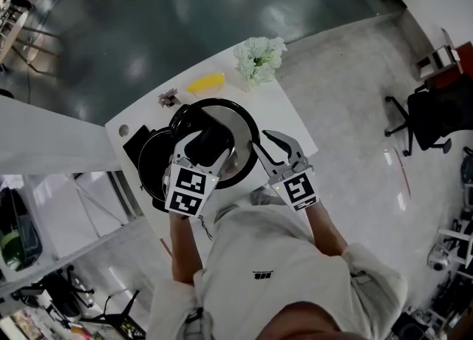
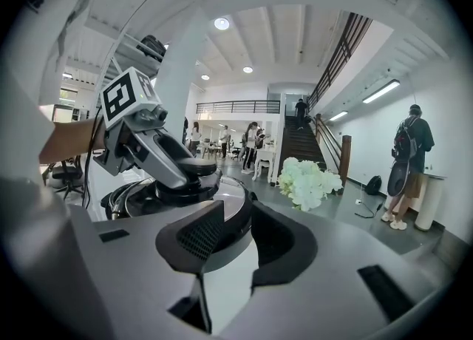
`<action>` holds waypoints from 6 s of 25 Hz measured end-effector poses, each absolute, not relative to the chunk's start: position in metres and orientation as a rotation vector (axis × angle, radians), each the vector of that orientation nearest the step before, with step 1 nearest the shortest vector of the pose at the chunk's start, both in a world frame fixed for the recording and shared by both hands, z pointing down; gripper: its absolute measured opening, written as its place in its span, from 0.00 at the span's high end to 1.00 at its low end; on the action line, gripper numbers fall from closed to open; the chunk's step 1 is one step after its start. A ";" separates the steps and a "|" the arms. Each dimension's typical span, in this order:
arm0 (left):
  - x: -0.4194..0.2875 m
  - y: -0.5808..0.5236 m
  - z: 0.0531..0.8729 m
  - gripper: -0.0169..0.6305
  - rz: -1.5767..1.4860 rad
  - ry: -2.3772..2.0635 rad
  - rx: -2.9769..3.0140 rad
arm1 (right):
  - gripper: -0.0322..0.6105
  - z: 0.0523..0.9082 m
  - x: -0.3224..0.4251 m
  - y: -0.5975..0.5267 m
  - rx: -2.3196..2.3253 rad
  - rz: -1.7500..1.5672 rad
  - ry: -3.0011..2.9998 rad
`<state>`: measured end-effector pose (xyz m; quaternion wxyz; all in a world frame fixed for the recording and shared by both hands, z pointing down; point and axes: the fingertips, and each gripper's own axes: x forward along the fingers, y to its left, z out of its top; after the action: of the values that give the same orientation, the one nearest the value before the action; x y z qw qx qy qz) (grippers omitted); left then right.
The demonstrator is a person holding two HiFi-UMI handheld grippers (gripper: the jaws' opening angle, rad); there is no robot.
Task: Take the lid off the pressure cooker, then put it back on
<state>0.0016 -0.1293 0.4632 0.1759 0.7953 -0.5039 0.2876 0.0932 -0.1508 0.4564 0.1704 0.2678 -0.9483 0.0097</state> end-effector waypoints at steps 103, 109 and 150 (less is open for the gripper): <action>0.142 -0.178 0.713 0.43 0.873 -1.337 2.168 | 0.76 0.656 0.219 -0.171 0.827 0.265 -2.403; 0.139 -0.165 0.691 0.43 0.848 -1.336 2.187 | 0.76 0.643 0.220 -0.163 0.863 0.266 -2.415; 0.146 -0.181 0.724 0.53 0.912 -1.272 2.084 | 0.76 0.651 0.224 -0.162 0.811 0.291 -2.425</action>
<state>0.1463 -0.1810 0.7241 0.2644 0.7712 -0.4706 0.3375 0.2239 -0.1617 0.6505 0.2802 0.3026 -0.9045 0.1085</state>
